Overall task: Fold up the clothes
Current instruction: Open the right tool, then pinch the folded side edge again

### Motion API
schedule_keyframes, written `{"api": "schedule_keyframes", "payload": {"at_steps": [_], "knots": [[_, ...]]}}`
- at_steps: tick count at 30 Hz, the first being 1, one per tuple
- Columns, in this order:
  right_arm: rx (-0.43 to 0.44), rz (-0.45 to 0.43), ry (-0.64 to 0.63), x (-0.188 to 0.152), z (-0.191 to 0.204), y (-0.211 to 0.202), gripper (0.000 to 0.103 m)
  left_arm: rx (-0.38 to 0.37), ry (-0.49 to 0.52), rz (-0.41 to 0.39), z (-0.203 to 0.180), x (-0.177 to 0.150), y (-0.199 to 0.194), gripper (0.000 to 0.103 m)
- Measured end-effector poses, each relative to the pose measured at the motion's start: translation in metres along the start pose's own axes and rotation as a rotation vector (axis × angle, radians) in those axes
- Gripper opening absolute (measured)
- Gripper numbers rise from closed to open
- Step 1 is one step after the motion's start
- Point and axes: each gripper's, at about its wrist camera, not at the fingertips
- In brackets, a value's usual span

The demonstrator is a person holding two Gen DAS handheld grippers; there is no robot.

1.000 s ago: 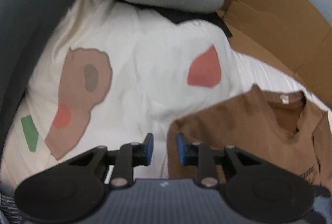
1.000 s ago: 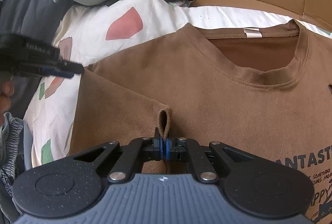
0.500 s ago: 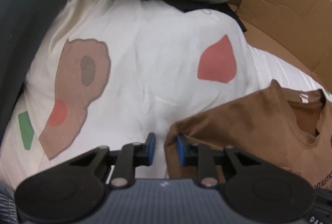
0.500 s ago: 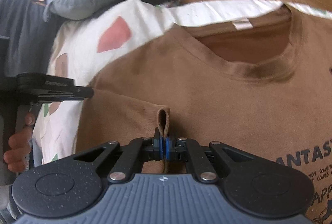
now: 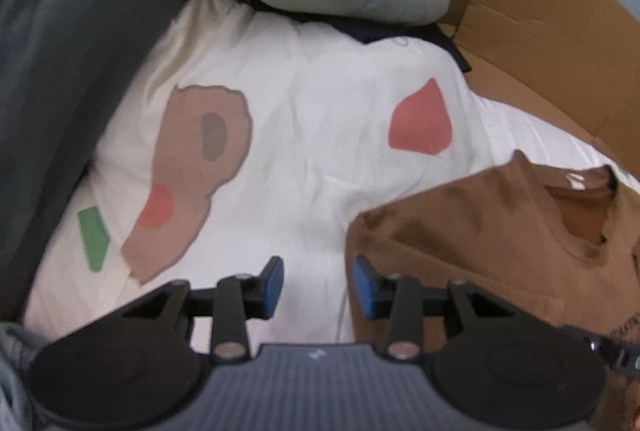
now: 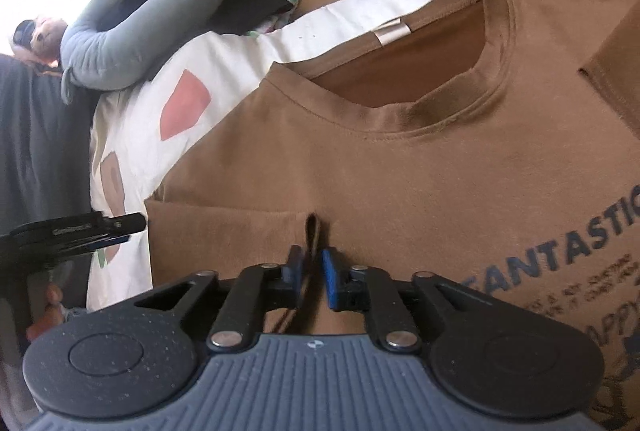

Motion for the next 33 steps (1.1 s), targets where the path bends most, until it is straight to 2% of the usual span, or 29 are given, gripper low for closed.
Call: {"api": "schedule_keyframes", "payload": {"at_steps": [3, 9, 14, 17, 22, 28, 33], "knots": [[0.007, -0.015, 0.011, -0.002, 0.0, -0.013, 0.037, -0.035, -0.045, 0.005, 0.001, -0.006, -0.012, 0.041], [0.023, 0.021, 0.022, -0.008, 0.01, -0.03, 0.037, -0.095, -0.058, 0.014, -0.008, -0.031, -0.033, 0.039], [0.045, 0.09, 0.051, -0.033, 0.017, -0.032, 0.037, -0.117, -0.026, 0.03, -0.013, -0.056, -0.043, 0.038], [0.055, 0.144, 0.067, -0.052, 0.019, -0.026, 0.037, -0.139, -0.025, 0.035, -0.008, -0.072, -0.047, 0.032], [0.098, 0.186, 0.175, -0.082, 0.018, -0.015, 0.037, -0.128, -0.035, 0.033, 0.002, -0.097, -0.054, 0.032], [0.091, 0.185, 0.201, -0.094, 0.019, -0.007, 0.037, -0.156, -0.073, 0.028, 0.014, -0.116, -0.06, 0.032], [0.082, 0.184, 0.219, -0.104, 0.02, -0.001, 0.038, -0.147, -0.088, 0.04, 0.023, -0.13, -0.057, 0.032]]}}
Point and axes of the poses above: each gripper's, at about its wrist camera, not at the fingertips, and y roughly the way its jaws point, z to its left, x to its top, and after that the axes turned 8 degrees about x, right-handed
